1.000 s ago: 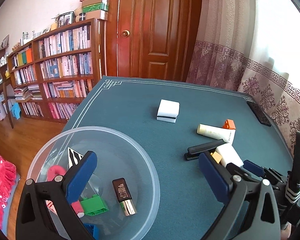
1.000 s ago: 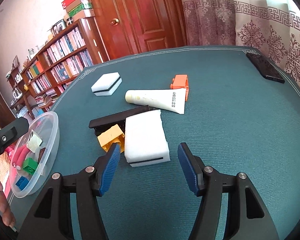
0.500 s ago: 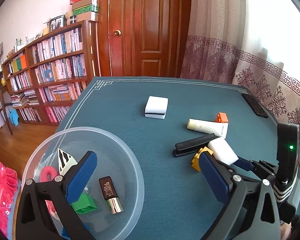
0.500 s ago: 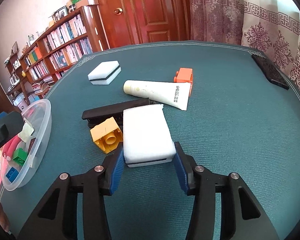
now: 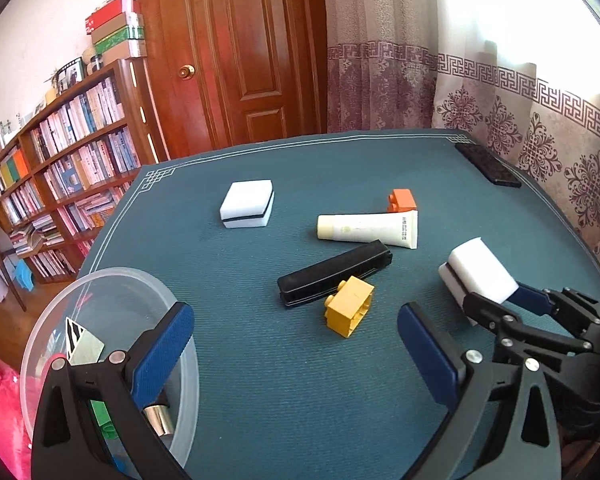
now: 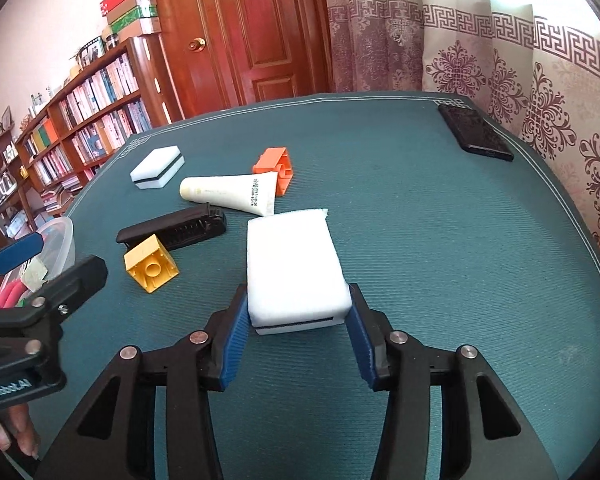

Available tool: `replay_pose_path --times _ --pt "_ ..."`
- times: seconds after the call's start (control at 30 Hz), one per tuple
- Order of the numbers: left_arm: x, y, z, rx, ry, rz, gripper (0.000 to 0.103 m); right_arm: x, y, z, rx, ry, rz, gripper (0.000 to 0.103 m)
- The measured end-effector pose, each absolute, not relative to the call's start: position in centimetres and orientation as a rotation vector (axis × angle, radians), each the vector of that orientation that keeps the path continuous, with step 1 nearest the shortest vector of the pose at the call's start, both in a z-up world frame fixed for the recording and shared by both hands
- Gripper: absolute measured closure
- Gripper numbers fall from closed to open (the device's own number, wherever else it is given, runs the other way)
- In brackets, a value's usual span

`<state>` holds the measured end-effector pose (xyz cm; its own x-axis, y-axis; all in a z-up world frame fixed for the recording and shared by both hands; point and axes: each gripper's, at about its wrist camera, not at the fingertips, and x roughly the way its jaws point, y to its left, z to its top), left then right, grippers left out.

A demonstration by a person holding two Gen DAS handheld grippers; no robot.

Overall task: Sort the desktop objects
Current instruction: 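Grasp the yellow brick with the left tool while the right tool grasps the white sponge block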

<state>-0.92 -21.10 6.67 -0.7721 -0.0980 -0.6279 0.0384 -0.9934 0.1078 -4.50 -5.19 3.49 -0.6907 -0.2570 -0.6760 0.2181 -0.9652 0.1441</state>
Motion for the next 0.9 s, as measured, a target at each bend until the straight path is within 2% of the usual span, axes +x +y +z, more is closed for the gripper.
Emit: replay_pose_path --times 0.37,0.47,0.53,0.7,0.77,0.8,0.9 --pt "-3.0 -18.3 4.6 0.992 -0.286 -2.837 0.001 -4.4 -3.1 3.3 1.081 -0.195 -2.67 0.053" --pt "-3.7 -18.3 4.0 1.028 -0.259 -2.831 0.011 -4.4 -3.0 3.2 1.079 -0.204 -2.67 0.054" --pt "-4.0 -18.1 3.6 1.061 -0.245 -2.829 0.025 -4.4 -3.1 3.2 1.078 -0.205 -2.671 0.054" --pt "-4.6 -17.9 3.1 1.116 -0.212 -2.839 0.042 -4.4 -3.3 3.0 1.086 -0.194 -2.669 0.054" --pt "-4.8 -18.0 3.0 1.137 -0.195 -2.846 0.053 -4.4 -3.4 3.0 1.078 -0.185 -2.675 0.054" --pt "-4.9 -18.0 3.0 1.152 -0.181 -2.85 0.063 -4.3 -3.4 3.0 1.075 -0.183 -2.676 0.054" --pt "-4.7 -18.3 2.9 1.158 -0.133 -2.86 0.062 -4.4 -3.4 2.9 1.078 -0.188 -2.675 0.054"
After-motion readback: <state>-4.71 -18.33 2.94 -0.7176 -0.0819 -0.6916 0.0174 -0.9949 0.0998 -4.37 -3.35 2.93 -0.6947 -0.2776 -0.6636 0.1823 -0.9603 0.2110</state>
